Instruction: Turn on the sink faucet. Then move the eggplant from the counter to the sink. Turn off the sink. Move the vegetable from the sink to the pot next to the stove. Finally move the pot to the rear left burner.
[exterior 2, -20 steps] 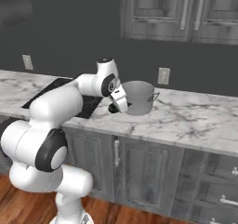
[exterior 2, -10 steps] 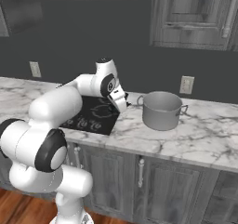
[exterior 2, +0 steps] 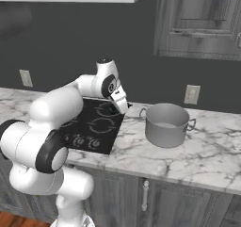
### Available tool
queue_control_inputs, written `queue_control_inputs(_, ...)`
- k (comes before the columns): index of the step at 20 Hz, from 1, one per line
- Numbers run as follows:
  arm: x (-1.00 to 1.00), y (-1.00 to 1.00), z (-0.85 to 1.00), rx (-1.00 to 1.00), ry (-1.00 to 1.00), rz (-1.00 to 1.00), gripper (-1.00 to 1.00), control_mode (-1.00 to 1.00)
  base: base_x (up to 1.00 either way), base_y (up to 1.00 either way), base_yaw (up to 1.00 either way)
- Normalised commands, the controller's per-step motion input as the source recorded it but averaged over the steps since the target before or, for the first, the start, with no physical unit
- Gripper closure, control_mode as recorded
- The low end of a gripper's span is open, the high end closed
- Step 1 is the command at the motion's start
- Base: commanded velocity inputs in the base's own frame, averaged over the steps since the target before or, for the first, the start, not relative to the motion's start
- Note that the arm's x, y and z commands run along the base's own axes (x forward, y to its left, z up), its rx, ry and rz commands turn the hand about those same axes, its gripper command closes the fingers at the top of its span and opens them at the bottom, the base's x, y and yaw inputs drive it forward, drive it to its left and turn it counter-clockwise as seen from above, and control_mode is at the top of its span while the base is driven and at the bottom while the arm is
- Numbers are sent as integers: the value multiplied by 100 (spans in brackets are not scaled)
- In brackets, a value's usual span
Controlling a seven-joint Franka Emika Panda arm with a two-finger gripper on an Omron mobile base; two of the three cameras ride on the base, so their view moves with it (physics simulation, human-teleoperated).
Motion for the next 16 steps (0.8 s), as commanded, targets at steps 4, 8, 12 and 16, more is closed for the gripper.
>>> queue_control_inputs(4, 0, 0, 0, 0, 0, 0, 100, 100, 33, 0, -18)
queue_control_inputs(8, 0, 0, 0, 0, 0, 0, 100, 100, 41, 0, -15)
queue_control_inputs(12, 0, 0, 0, 0, 0, 0, 100, 100, 58, 2, -9)
queue_control_inputs(16, 0, 0, 0, 0, 0, 0, 100, 100, 57, 6, -2)
